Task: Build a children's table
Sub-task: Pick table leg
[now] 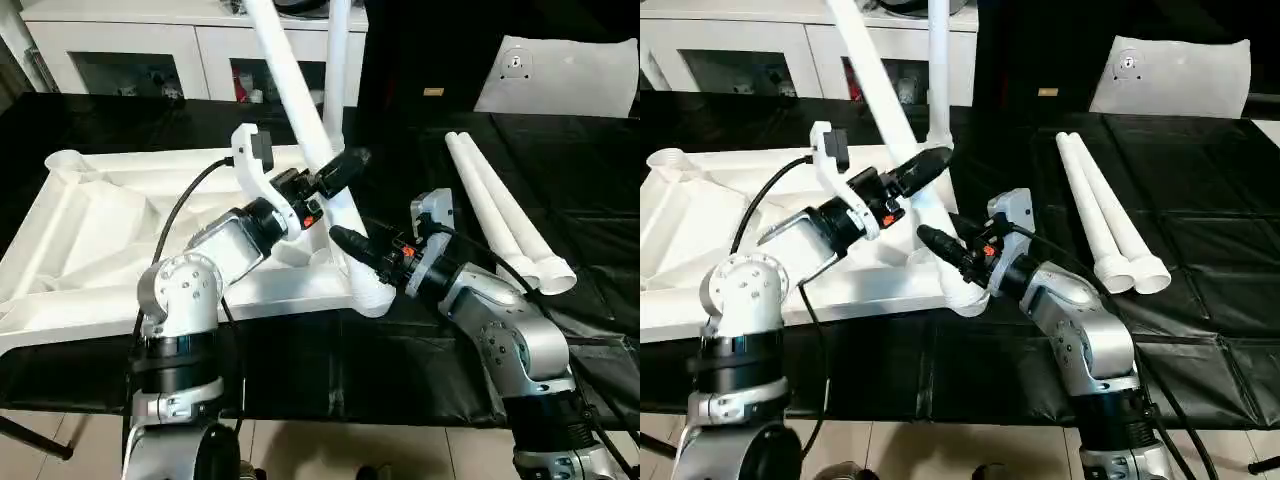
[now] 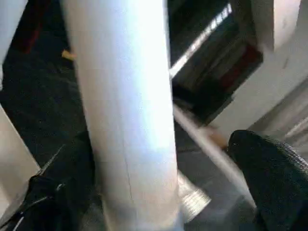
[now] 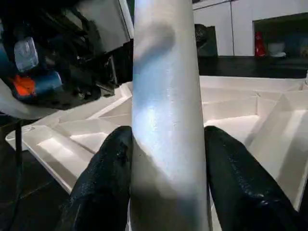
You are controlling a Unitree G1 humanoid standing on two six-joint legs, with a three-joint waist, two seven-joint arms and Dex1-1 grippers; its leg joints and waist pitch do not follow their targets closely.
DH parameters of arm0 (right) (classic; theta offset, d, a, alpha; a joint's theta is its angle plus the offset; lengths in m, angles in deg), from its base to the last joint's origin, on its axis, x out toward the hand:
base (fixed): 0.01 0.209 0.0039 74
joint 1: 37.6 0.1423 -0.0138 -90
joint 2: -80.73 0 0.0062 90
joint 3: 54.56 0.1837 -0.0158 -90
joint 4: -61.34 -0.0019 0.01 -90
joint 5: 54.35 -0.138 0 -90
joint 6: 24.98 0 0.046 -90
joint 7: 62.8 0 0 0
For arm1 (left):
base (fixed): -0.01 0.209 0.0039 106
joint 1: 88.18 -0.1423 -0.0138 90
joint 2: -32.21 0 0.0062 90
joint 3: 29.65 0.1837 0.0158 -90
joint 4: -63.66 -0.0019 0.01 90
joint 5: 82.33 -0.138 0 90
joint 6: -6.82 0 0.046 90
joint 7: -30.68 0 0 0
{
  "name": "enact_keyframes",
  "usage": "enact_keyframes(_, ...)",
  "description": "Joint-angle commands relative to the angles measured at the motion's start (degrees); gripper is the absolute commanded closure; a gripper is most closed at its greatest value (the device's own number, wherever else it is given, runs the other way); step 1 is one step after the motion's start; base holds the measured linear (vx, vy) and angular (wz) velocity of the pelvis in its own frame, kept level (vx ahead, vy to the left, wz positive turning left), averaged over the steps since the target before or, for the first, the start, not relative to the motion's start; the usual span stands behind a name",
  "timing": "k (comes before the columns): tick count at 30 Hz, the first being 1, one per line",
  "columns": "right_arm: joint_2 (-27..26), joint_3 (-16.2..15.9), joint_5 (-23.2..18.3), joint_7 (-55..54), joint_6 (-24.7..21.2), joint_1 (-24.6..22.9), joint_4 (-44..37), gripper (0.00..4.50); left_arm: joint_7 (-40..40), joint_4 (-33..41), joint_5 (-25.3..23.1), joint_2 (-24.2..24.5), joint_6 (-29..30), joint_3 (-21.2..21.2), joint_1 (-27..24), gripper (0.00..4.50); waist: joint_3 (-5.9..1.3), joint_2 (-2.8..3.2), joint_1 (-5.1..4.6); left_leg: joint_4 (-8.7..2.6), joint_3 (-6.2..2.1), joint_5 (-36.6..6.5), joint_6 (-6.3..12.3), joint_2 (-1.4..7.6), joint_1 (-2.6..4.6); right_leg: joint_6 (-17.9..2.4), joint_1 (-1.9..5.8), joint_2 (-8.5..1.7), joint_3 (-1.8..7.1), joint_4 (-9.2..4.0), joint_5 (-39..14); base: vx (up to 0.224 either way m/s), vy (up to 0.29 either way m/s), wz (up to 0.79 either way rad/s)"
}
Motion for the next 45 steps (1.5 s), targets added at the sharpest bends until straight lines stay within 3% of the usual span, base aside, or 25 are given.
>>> enact_keyframes(1, 0.23, -0.77, 0.35, -0.18, -0.72, -0.2, -0.85, 2.66, -6.34, 3.32, -4.04, 2.15, -5.3, 5.93, -0.55, 0.35, -4.34, -0.53, 0.02, -3.95, -0.26, -5.72, 3.08, 1.35, 0.1, -7.3, 3.54, -3.56, 2.34, -4.73, -15.62, 0.0, 0.0, 0.0)
enact_keyframes(4, 0.42, -1.06, 0.28, 0.15, -0.74, -0.15, -1.07, 2.66, -9.02, 3.93, -4.71, 3.37, -7.01, 7.37, -1.58, 0.39, -4.42, -0.31, -0.18, -3.89, -0.19, -5.33, 2.32, 1.42, 0.18, -8.34, 3.59, -3.63, 2.43, -4.35, -13.55, 0.0, 0.0, 0.0)
enact_keyframes(5, 0.48, -1.18, 0.21, 0.23, -0.75, -0.15, -1.14, 2.66, -9.38, 4.19, -4.32, 3.5, -7.1, 7.18, -1.98, 0.74, -4.42, -0.35, -0.2, -3.88, -0.11, -5.34, 2.09, 1.43, 0.2, -8.87, 3.63, -3.66, 2.46, -4.27, -13.06, 0.0, 0.0, 0.0)
enact_keyframes(7, 0.5, -1.23, 0.14, 0.3, -0.74, -0.18, -1.21, 2.66, -9.57, 4.1, -4.23, 3.8, -7.59, 7.4, -2.22, 0.72, -4.35, -0.35, -0.2, -3.88, -0.03, -5.76, 1.93, 1.4, 0.23, -9.38, 3.58, -3.58, 2.46, -4.27, -12.95, 0.0, 0.0, 0.0)
enact_keyframes(14, 0.87, -1.77, 0.09, 0.85, -0.61, -0.15, -1.47, 2.66, -11.38, 2.91, -5.24, 4.59, -10.5, 8.39, -3.3, 0.68, -4.36, -0.5, -0.25, -3.86, -0.03, -5.87, 1.81, 1.35, 0.16, -8.72, 3.64, -3.58, 2.5, -4.3, -13.85, 0.0, 0.0, 0.0)
enact_keyframes(20, 1.31, -2.14, 0.28, 0.9, -0.44, 0.22, -1.93, 2.66, -11.58, 2.35, -7.04, 5.57, -11.05, 9.05, -3.64, 1.25, -4.43, -0.44, -0.3, -3.84, -0.07, -5.54, 1.91, 1.4, 0.21, -8.83, 3.63, -3.55, 2.49, -4.21, -13.2, 0.0, 0.0, 0.0)
enact_keyframes(28, 1.38, -2.37, 0.53, 0.93, 0.26, 0.87, -2.19, 2.66, -12.61, 0.77, -12.41, 8.62, -16.59, 11.65, -2.89, 1.92, -4.45, -0.53, -0.31, -3.87, -0.09, -5.27, 1.94, 1.43, 0.24, -8.54, 3.61, -3.57, 2.52, -4.08, -12.94, 0.0, 0.0, 0.0)
enact_keyframes(34, 1.41, -2.58, 0.28, 1.32, 0.19, 1.4, -2.4, 2.66, -13.16, 0.5, -11.33, 9.17, -16.39, 10.66, -2.85, 2.47, -4.5, -0.57, -0.24, -3.79, -0.01, -4.69, 1.84, 1.4, 0.2, -9.53, 3.66, -3.61, 2.55, -3.82, -11.58, 0.0, 0.0, 0.0)
enact_keyframes(41, 1.74, -2.59, 0.24, 1.52, 0.18, 1.73, -2.58, 2.68, -11.92, 1.54, -6.83, 7.39, -12.1, 8.35, -3.07, 2.62, -4.52, -0.56, -0.24, -3.66, 0.06, -4.94, 1.84, 1.32, 0.24, -9.83, 3.69, -3.59, 2.53, -3.82, -11.98, 0.0, 0.0, 0.0)
enact_keyframes(45, 1.74, -2.32, 0.44, 0.54, 0.01, 2.36, -2.74, 2.68, -8.74, 1.42, -2.84, 4.73, -9.46, 4.92, -1.83, 2.65, -4.6, -0.78, -0.19, -3.55, 0.11, -4.46, 2.0, 1.26, 0.17, -9.89, 3.83, -3.51, 2.52, -3.77, -11.7, 0.0, 0.0, 0.0)
